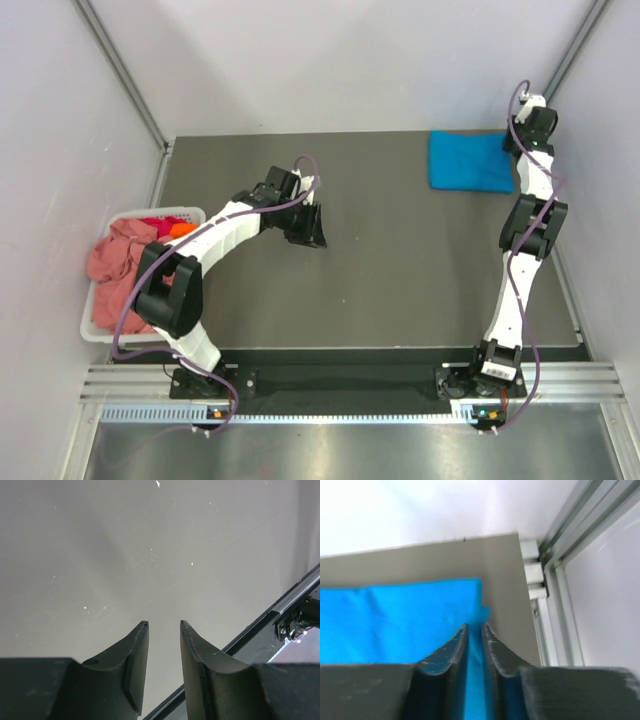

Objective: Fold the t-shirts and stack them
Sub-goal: Neatly place the folded tshirt to the corner, then reset both grippers

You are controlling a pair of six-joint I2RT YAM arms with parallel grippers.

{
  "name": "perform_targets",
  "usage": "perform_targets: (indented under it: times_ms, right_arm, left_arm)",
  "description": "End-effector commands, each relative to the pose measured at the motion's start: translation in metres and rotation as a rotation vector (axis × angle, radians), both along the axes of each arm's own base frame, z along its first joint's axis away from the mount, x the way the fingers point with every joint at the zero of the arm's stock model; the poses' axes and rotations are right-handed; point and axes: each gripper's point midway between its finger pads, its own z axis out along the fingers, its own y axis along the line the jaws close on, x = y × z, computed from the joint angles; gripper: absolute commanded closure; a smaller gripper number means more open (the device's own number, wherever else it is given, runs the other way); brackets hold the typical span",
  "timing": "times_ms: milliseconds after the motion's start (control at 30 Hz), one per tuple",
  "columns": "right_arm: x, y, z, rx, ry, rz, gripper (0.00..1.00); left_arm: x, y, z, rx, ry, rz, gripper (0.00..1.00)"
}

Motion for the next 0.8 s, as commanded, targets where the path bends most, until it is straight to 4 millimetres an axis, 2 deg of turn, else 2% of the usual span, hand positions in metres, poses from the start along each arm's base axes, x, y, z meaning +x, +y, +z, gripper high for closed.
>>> perform_targets:
  times_ms: [0, 33, 67, 100, 133, 167, 200, 233, 267, 300, 333, 367, 400, 433, 467, 500, 533, 600, 633, 667, 700, 733, 767]
  right_arm:
    - [0.017, -0.011, 0.074, -0.086, -0.191, 0.017, 0.78]
    - [0.017, -0.011, 0.083, -0.096, -0.205, 0.014, 0.72]
    - [0.016, -0.008, 0.089, -0.094, -0.206, 0.011, 0.58]
    - [0.013, -0.005, 0.087, -0.079, -0.194, 0.014, 0.54]
    - [0.007, 0.000, 0.118, -0.059, -0.228, 0.011, 0.51]
    - [0.001, 0.003, 0.128, -0.047, -0.228, -0.006, 0.44]
    - [-0.010, 0.005, 0.114, -0.014, -0.182, -0.027, 0.38]
    - [-0.023, 0.012, 0.157, 0.030, -0.235, -0.056, 0.31]
    - [-0.034, 0.015, 0.166, 0.059, -0.233, -0.076, 0.16]
    - [-0.049, 0.022, 0.152, 0.104, -0.179, -0.084, 0.06]
    - [-0.069, 0.032, 0.192, 0.145, -0.221, -0.094, 0.00]
    - [-0.086, 0.042, 0.170, 0.190, -0.159, -0.105, 0.00]
    - [-0.099, 0.051, 0.176, 0.236, -0.157, -0.118, 0.00]
    - [-0.123, 0.063, 0.210, 0.254, -0.195, -0.116, 0.00]
    - [-0.135, 0.079, 0.210, 0.294, -0.174, -0.090, 0.00]
    - [-0.152, 0.092, 0.191, 0.333, -0.111, -0.088, 0.00]
    - [-0.175, 0.107, 0.202, 0.382, -0.084, -0.091, 0.00]
    - [-0.204, 0.142, 0.189, 0.432, 0.017, -0.019, 0.00]
    - [-0.228, 0.158, 0.198, 0.439, 0.041, 0.009, 0.00]
    - [-0.245, 0.179, 0.184, 0.457, 0.095, 0.048, 0.00]
    - [-0.259, 0.190, 0.185, 0.466, 0.109, 0.065, 0.00]
    - [-0.281, 0.203, 0.202, 0.469, 0.082, 0.092, 0.00]
    - [-0.298, 0.220, 0.187, 0.484, 0.128, 0.119, 0.00]
  left_arm:
    - [0.006, -0.005, 0.018, -0.046, -0.037, -0.004, 0.63]
    - [0.005, -0.005, 0.017, -0.046, -0.038, -0.004, 0.63]
    - [0.005, -0.005, 0.019, -0.049, -0.045, -0.005, 0.63]
    - [0.006, -0.005, 0.025, -0.055, -0.061, -0.004, 0.63]
    - [0.008, -0.004, 0.029, -0.054, -0.075, 0.001, 0.63]
    - [0.009, -0.005, 0.034, -0.060, -0.086, 0.004, 0.63]
    - [0.010, -0.004, 0.044, -0.068, -0.107, 0.007, 0.63]
    - [0.013, -0.005, 0.054, -0.076, -0.133, 0.016, 0.63]
    - [0.014, -0.005, 0.062, -0.086, -0.154, 0.020, 0.63]
    - [0.015, -0.005, 0.079, -0.109, -0.204, 0.027, 0.63]
    - [0.019, -0.005, 0.091, -0.131, -0.251, 0.033, 0.63]
    - [0.022, -0.002, 0.108, -0.143, -0.308, 0.054, 0.63]
    - [0.023, -0.001, 0.116, -0.150, -0.338, 0.066, 0.62]
    - [0.026, 0.000, 0.127, -0.167, -0.373, 0.077, 0.62]
    - [0.030, 0.004, 0.135, -0.171, -0.405, 0.106, 0.62]
    - [0.027, 0.006, 0.148, -0.184, -0.440, 0.116, 0.61]
    - [0.027, 0.010, 0.157, -0.182, -0.455, 0.133, 0.60]
    - [0.023, 0.015, 0.176, -0.199, -0.488, 0.161, 0.59]
    - [0.019, 0.017, 0.178, -0.208, -0.487, 0.170, 0.47]
    - [0.017, 0.017, 0.183, -0.229, -0.493, 0.182, 0.40]
    - [0.010, 0.020, 0.192, -0.248, -0.509, 0.186, 0.34]
    - [0.007, 0.021, 0.188, -0.248, -0.499, 0.193, 0.20]
    - [0.003, 0.024, 0.187, -0.246, -0.487, 0.205, 0.10]
